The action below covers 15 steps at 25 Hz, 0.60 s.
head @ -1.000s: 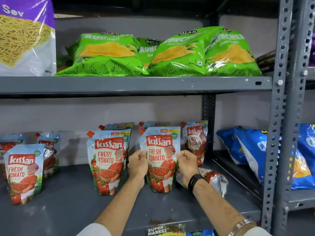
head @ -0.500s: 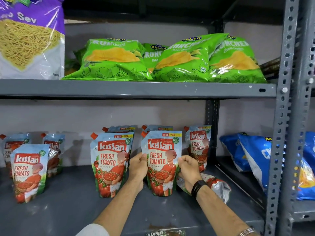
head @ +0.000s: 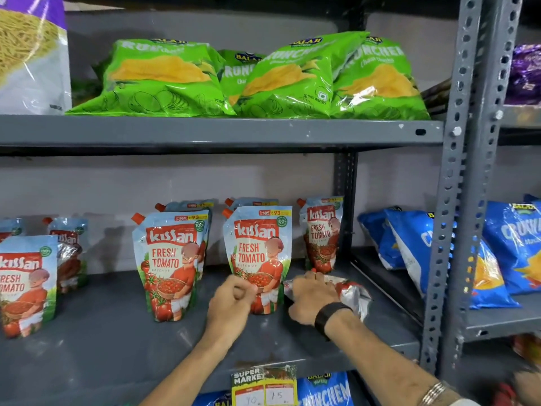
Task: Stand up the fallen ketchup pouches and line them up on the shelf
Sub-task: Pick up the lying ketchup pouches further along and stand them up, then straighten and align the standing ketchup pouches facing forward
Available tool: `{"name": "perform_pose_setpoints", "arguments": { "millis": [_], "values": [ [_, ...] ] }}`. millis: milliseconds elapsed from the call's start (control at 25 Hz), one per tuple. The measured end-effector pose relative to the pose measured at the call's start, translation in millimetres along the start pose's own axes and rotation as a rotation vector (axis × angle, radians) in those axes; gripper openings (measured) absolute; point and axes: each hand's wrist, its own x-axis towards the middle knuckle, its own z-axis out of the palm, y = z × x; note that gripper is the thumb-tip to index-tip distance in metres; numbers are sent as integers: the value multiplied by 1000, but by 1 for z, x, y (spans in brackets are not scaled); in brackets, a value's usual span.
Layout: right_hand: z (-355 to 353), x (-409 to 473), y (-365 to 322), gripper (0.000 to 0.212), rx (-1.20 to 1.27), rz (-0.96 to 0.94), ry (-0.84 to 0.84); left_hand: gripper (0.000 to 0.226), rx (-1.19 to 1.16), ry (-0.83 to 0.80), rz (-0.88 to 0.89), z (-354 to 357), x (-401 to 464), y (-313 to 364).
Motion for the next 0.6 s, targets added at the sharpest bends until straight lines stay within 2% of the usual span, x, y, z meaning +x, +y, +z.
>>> {"name": "perform_pose_setpoints", "arguments": {
  "millis": [40,120,200,280,400,600],
  "values": [
    [5,0,-3,52,-134,27,30,12,58,-84,20,6,-2,0],
    [9,1,-4,40,-279,45,153,17,176,-179,67,20,-2,0],
    [12,2,-3,25,-339,-30,242,13,254,-222,93,34,-1,-3],
    [10,3,1,24,-366,-114,252,13,294,-240,100,46,2,-3],
    [-7,6,18,21,-281,-87,307,24,295,-290,92,60,10,1],
    [-43,5,57,21,-17,62,474,24,256,-383,67,90,17,18]
  ]
}}
